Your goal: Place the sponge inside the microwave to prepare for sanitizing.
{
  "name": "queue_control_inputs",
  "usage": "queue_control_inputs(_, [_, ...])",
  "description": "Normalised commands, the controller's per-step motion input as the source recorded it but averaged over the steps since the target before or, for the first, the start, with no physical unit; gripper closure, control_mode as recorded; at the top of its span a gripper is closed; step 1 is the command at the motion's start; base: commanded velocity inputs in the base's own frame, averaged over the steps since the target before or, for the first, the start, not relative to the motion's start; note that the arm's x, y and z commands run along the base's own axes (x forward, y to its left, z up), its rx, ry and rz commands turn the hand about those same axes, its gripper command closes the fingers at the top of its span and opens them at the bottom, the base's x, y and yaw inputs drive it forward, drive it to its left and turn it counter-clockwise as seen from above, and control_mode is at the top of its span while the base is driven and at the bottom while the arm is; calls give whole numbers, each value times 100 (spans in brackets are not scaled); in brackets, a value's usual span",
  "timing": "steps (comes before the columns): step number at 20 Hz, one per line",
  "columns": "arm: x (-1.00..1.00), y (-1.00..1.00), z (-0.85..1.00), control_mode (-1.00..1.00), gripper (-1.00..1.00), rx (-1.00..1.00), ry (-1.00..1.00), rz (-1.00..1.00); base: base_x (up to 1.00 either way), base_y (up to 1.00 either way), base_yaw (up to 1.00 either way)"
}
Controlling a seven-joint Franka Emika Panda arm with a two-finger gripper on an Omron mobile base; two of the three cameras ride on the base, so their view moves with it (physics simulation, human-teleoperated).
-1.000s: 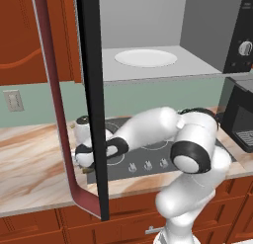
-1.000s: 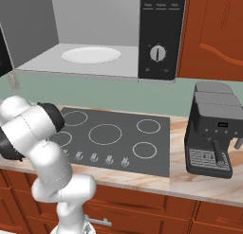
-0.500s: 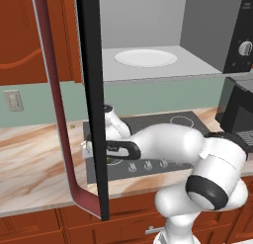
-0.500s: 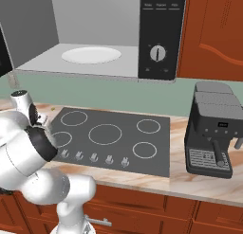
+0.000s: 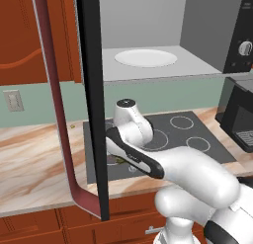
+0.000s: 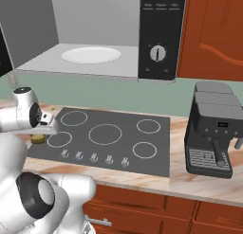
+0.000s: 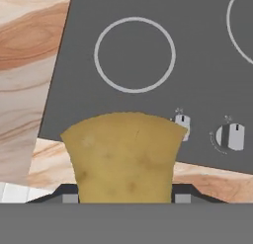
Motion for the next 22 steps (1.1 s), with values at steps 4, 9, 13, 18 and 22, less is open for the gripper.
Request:
queue_control_inputs(4, [-64, -40, 31, -100, 100, 0, -5, -1, 0, 0, 0])
queue_control_inputs(9, [-56, -32, 51, -100, 100, 0, -7, -4, 0, 0, 0])
queue_control_inputs(13, [-43, -38, 67, -100, 100, 0, -12, -4, 0, 0, 0])
queue_control_inputs(18, [-9, -46, 58, -100, 100, 0, -16, -11, 0, 0, 0])
queue_control_inputs(22, [0, -35, 78, -100, 100, -1, -13, -18, 0, 0, 0])
